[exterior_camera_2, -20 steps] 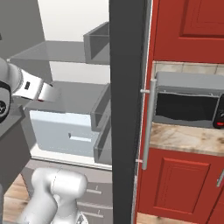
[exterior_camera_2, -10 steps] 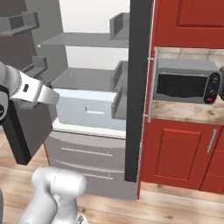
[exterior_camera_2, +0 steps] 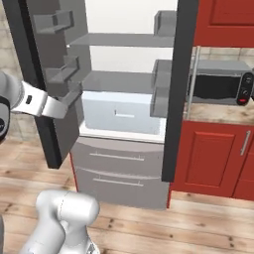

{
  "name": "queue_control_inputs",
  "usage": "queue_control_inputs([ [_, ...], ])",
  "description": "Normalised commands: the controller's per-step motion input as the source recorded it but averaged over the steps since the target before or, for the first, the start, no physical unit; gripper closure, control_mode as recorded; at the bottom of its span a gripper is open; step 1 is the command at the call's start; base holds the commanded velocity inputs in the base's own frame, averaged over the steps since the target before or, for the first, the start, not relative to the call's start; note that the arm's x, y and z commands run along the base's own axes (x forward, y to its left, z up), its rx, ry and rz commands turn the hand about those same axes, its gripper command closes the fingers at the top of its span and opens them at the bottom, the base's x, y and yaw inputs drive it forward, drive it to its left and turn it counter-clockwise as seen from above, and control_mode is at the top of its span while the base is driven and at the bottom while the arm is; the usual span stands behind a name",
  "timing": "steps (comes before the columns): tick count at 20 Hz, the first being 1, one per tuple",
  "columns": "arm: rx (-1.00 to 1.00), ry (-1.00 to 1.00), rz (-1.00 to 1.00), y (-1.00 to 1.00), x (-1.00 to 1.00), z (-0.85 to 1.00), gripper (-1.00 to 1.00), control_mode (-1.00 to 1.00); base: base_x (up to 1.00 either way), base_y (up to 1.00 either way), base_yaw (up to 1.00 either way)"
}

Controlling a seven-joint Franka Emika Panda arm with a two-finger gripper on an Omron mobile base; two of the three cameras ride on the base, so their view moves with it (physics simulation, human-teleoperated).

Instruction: Gather the bell pepper and cucumber from the fridge and place them on a tray on the dining counter. Then gather the chicken drumstick and steak from the fridge and place them on the other tray.

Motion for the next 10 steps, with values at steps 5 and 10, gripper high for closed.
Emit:
queue_control_inputs([
  [5,0.0,0.0,0.0,0.0,0.0,0.0,1.0,1.0,-0.66,0.47,-0.18],
  [10,0.0,0.0,0.0,0.0,0.0,0.0,1.0,1.0,-0.53,0.67,-0.23],
])
